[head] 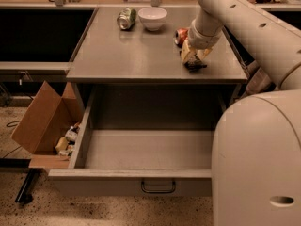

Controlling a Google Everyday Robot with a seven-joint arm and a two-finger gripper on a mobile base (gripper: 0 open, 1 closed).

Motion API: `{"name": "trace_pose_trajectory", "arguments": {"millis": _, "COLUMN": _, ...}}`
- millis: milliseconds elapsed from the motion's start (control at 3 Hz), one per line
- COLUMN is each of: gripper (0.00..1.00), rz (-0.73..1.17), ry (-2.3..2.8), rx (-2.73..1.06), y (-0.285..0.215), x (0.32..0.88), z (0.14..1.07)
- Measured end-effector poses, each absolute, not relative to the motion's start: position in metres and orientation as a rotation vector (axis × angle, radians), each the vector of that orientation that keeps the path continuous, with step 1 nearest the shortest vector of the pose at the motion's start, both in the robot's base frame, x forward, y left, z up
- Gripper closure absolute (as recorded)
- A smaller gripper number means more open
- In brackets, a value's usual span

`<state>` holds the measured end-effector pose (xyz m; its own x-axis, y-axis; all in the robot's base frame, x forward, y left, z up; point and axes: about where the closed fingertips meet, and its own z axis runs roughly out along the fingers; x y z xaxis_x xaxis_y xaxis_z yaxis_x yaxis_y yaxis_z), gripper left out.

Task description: Place rxbar chocolate into top drawer

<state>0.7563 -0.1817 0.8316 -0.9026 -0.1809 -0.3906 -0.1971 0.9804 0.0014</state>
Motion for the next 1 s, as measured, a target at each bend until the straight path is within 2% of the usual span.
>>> {"name": "trace_pose_trajectory", "arguments": {"millis": 333, "gripper": 1.0, "rz": 0.057, "ry": 2.728, "rx": -0.271, "y": -0.182, "x": 0.756, "z": 0.835}}
{"name": "trace_pose_trajectory", "arguments": {"millis": 1000, "gripper": 1.0, "rz": 0.118, "ry": 2.56, "rx": -0.458, "y": -0.163, "x": 0.722, "z": 0.88}}
